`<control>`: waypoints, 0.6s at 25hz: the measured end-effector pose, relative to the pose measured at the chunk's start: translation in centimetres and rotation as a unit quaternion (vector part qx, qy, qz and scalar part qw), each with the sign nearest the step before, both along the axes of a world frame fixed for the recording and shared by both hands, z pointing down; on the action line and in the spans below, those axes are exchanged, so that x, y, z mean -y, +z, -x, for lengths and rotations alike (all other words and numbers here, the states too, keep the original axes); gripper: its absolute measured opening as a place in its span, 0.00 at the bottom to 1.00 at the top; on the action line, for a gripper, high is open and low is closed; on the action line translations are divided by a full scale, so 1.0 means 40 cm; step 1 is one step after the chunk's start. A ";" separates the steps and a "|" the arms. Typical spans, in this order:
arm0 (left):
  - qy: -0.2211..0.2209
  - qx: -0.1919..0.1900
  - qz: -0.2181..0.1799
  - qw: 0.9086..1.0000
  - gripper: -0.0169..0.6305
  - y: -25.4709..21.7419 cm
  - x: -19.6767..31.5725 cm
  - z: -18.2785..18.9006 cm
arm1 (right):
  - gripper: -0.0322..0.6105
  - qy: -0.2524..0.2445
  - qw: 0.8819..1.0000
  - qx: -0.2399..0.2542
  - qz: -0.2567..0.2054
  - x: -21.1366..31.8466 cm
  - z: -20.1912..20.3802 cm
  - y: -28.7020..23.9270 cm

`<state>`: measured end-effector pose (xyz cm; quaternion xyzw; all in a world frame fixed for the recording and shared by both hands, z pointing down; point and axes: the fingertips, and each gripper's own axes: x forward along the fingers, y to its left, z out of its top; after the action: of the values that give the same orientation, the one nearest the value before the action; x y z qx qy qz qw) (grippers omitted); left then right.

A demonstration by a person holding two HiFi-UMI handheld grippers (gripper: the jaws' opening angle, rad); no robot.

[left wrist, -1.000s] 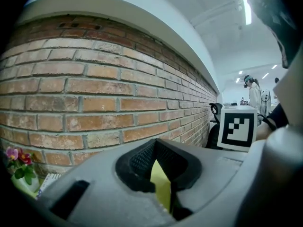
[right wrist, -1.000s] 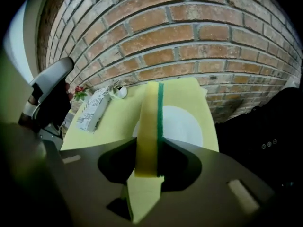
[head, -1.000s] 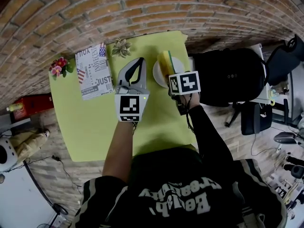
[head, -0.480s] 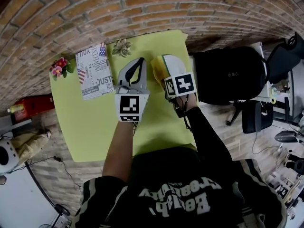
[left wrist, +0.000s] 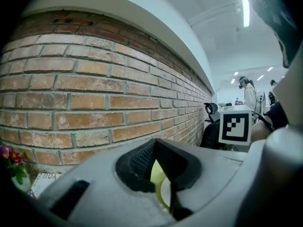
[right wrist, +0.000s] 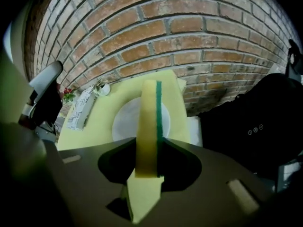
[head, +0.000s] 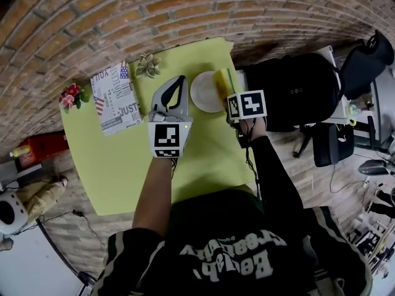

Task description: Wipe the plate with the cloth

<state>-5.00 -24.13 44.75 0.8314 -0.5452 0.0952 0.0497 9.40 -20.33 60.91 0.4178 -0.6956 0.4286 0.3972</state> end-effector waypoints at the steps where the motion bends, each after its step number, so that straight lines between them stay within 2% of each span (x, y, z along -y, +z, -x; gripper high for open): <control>1: 0.001 0.000 0.001 1.000 0.03 0.002 -0.001 -0.002 | 0.26 0.005 1.000 -0.006 -0.002 0.004 -0.015 0.000; 5: 0.000 0.002 0.004 1.000 0.03 0.008 -0.008 -0.004 | 0.26 0.027 0.999 -0.023 -0.005 0.012 -0.057 0.006; 8: -0.001 0.003 0.003 1.000 0.03 0.005 -0.014 0.001 | 0.26 0.025 0.999 -0.021 -0.012 0.012 -0.055 0.002; 12: -0.005 0.005 0.002 1.000 0.03 -0.001 -0.024 0.015 | 0.26 0.006 0.999 0.026 -0.036 0.002 0.011 -0.037; 15: -0.012 0.005 0.002 1.000 0.03 -0.003 -0.032 0.032 | 0.26 -0.019 0.998 0.056 -0.028 -0.034 0.087 -0.047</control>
<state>-6.27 -22.84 44.61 0.8241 -0.5554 0.1001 0.0494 5.91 -18.95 59.02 0.3910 -0.7364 0.4238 0.3537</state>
